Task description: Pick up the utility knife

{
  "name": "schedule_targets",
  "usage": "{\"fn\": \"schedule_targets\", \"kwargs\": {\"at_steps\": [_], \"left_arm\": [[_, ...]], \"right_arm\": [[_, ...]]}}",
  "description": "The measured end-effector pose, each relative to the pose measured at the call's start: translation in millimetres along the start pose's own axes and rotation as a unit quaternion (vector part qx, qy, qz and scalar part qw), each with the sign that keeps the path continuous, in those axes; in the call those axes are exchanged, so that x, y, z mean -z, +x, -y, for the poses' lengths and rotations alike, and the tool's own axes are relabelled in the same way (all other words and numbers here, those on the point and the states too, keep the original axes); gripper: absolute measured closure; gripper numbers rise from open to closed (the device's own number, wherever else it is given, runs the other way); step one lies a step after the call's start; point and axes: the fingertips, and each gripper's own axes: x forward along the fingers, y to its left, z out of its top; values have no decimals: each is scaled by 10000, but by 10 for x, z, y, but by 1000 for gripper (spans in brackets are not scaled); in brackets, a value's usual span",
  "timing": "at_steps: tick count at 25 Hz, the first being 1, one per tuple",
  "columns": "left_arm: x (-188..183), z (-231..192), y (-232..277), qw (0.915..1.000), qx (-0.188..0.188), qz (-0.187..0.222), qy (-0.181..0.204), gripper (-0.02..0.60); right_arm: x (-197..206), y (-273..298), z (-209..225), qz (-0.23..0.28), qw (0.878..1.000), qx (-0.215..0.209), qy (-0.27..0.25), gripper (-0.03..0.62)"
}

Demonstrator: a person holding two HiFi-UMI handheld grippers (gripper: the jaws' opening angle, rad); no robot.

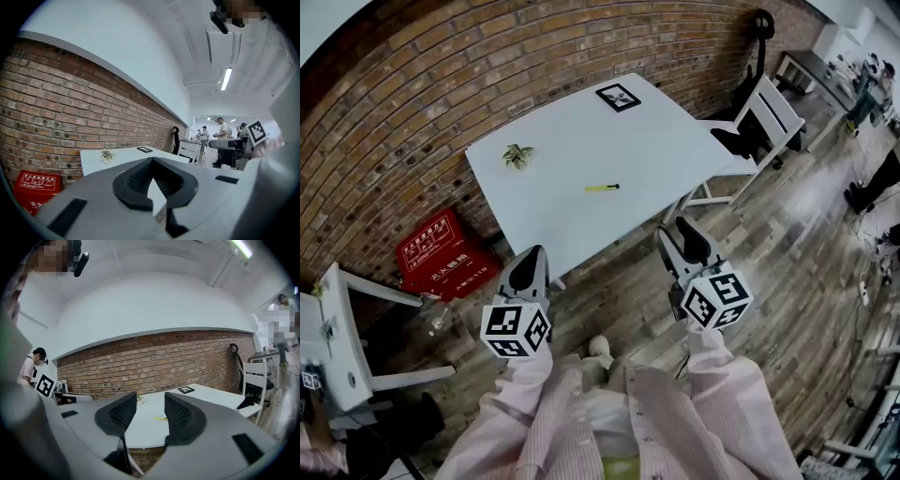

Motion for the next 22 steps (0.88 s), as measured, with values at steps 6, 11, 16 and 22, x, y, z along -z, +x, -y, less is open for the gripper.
{"fn": "schedule_targets", "kwargs": {"at_steps": [6, 11, 16, 22], "left_arm": [[41, -64, 162, 9999, 100, -102, -28, 589], [108, -103, 273, 9997, 129, -216, -76, 589], [166, -167, 403, 9994, 102, -302, -163, 589], [205, -272, 648, 9988, 6, -407, -255, 589]], "right_arm": [[65, 188, 51, -118, 9999, -3, 31, 424], [166, 326, 79, -271, 9996, -34, 94, 424], [232, 490, 136, -396, 9991, -84, 132, 424], [257, 798, 292, -482, 9986, -189, 108, 424]]}}
